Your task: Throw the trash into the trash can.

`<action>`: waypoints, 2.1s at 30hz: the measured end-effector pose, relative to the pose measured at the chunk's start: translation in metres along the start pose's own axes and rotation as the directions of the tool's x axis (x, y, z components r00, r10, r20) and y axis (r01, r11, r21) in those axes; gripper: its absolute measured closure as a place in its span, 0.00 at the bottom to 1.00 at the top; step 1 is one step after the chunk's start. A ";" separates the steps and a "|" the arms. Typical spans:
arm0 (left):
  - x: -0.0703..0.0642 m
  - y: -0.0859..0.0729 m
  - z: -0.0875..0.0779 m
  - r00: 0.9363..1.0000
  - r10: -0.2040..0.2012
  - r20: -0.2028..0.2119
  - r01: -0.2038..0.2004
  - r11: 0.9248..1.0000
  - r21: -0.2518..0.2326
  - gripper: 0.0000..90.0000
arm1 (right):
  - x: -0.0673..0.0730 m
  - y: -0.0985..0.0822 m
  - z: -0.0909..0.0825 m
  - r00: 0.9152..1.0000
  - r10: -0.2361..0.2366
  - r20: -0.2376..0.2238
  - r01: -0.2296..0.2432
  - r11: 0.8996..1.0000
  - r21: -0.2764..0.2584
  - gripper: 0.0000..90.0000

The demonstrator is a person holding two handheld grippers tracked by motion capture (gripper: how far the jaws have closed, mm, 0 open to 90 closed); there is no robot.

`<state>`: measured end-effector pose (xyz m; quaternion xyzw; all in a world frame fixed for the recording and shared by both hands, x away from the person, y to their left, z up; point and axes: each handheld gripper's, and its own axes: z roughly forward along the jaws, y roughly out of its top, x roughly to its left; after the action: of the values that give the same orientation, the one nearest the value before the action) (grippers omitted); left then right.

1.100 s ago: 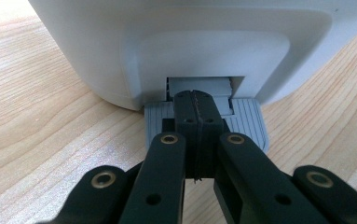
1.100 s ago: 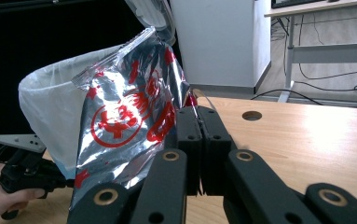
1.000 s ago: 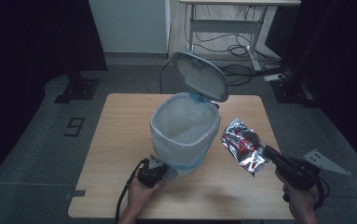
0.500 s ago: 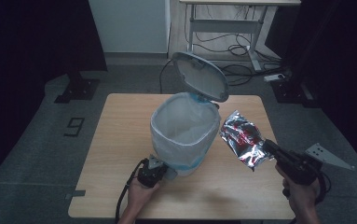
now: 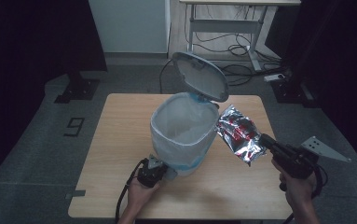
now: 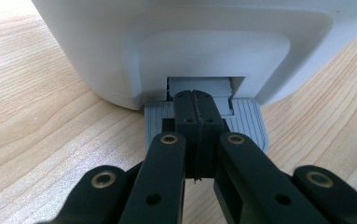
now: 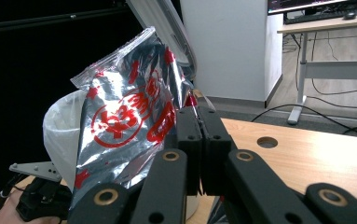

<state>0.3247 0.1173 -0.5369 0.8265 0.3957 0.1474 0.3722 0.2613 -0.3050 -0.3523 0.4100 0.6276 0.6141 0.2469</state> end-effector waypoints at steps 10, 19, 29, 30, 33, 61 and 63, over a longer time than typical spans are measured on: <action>0.000 0.000 0.000 1.000 0.002 -0.001 -0.002 1.000 0.001 1.00 | 0.000 0.006 0.007 1.000 -0.003 -0.001 0.003 1.000 0.002 0.98; 0.000 0.000 0.000 1.000 -0.002 0.001 0.002 1.000 0.000 1.00 | 0.003 0.015 0.017 1.000 -0.011 -0.011 0.011 1.000 0.002 0.98; -0.001 0.000 0.000 1.000 -0.001 -0.002 0.001 1.000 0.000 1.00 | 0.011 0.021 0.030 0.999 -0.020 -0.031 0.020 1.000 0.013 0.98; -0.001 0.000 0.000 1.000 -0.001 -0.002 0.001 1.000 0.000 1.00 | 0.011 0.021 0.031 0.999 -0.019 -0.031 0.020 1.000 0.013 0.98; -0.001 0.000 0.000 1.000 -0.001 -0.003 0.001 1.000 -0.001 1.00 | 0.011 0.020 0.034 0.999 -0.016 -0.036 0.017 1.000 0.022 0.98; -0.001 -0.001 0.000 1.000 0.000 -0.003 0.000 1.000 -0.005 1.00 | 0.018 0.021 0.062 0.999 -0.028 -0.044 0.030 0.998 0.050 0.98; -0.001 -0.001 0.000 1.000 0.000 -0.004 0.000 1.000 -0.005 1.00 | 0.019 0.022 0.064 0.999 -0.029 -0.044 0.031 0.998 0.052 0.98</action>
<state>0.3238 0.1171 -0.5374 0.8253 0.3960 0.1499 0.3735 0.3080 -0.2549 -0.3355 0.3936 0.6549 0.6022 0.2315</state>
